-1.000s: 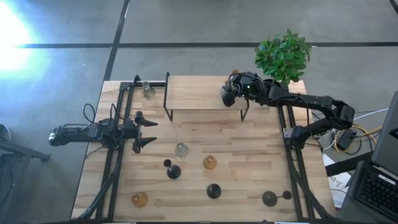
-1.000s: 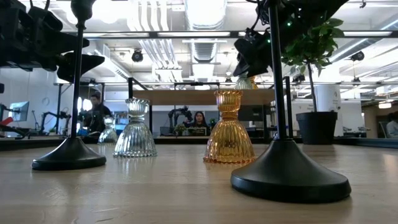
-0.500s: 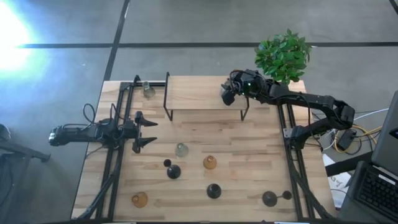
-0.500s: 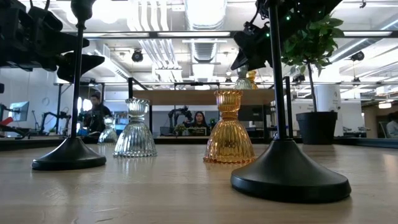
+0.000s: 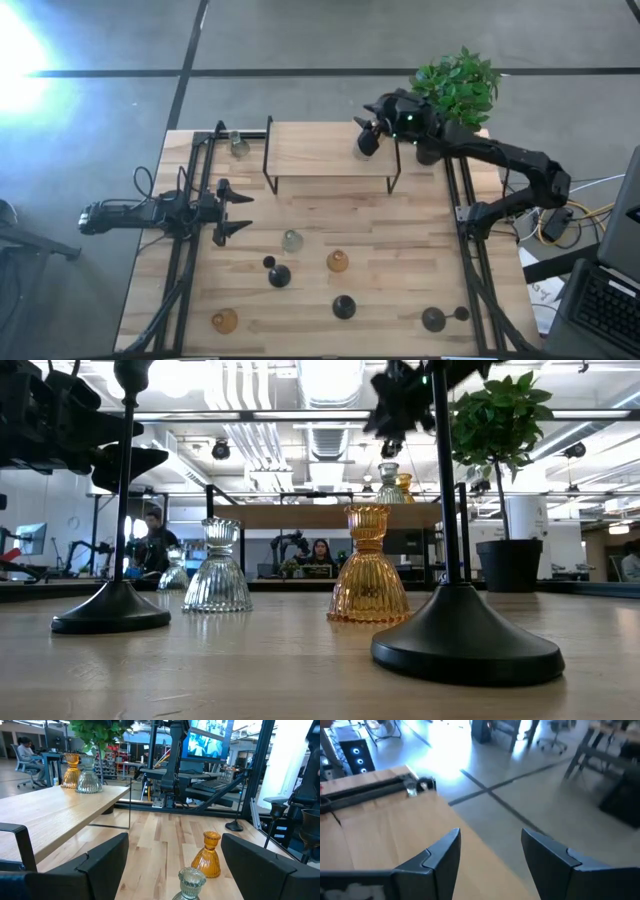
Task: Pick & Place candle stick holders
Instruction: Put the top orange candle holder on the shelf
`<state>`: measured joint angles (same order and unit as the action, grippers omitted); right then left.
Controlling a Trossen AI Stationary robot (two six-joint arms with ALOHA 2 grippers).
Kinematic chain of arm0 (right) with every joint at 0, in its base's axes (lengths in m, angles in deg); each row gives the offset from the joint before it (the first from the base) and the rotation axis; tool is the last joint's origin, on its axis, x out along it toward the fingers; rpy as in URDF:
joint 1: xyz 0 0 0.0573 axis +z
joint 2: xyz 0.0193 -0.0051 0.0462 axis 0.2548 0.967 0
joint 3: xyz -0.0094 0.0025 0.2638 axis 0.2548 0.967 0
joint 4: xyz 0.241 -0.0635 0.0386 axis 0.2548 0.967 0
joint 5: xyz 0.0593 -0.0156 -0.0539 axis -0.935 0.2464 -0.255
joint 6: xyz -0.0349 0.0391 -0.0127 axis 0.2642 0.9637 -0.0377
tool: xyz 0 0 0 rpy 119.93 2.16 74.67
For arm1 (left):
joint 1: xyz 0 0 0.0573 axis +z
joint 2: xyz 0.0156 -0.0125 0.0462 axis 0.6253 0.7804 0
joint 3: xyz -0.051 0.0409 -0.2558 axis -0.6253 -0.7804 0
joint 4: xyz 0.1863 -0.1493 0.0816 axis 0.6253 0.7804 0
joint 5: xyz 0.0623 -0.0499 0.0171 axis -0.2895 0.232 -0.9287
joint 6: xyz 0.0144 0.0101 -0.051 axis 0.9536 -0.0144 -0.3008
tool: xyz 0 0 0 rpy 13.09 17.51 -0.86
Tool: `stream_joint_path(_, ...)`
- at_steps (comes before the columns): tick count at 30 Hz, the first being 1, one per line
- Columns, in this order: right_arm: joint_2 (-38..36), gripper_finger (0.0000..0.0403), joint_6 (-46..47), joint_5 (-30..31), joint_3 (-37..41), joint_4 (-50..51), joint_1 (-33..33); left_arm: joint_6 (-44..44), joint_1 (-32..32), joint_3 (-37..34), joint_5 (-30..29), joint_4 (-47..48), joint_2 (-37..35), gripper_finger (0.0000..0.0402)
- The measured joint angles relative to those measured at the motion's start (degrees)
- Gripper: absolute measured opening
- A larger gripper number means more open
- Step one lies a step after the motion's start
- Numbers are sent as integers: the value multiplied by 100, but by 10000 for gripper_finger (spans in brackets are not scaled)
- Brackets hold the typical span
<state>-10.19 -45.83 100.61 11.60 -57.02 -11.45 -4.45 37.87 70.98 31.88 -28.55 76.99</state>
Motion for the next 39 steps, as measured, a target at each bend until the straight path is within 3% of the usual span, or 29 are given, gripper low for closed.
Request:
stream_joint_path(5, -52, 203, -730, -207, -1140, 1178, 241, -2, 0, 0, 0, -1, -1, 323)
stream_joint_path(10, -61, 203, -1061, -654, -2094, 3170, 619, -2, 0, 0, 0, 0, 1, 323)
stream_joint_path(17, -306, 187, 279, -840, -1978, 5071, 1504, -2, 0, -1, 0, -2, -1, 323)
stream_joint_path(31, -968, 117, 2913, -643, -485, 4605, 3508, 0, 0, -1, 0, -1, -1, 323)
stream_joint_path(39, -1433, 84, 4691, 338, 619, 3938, 4818, 0, 0, 0, -2, 0, -1, 323)
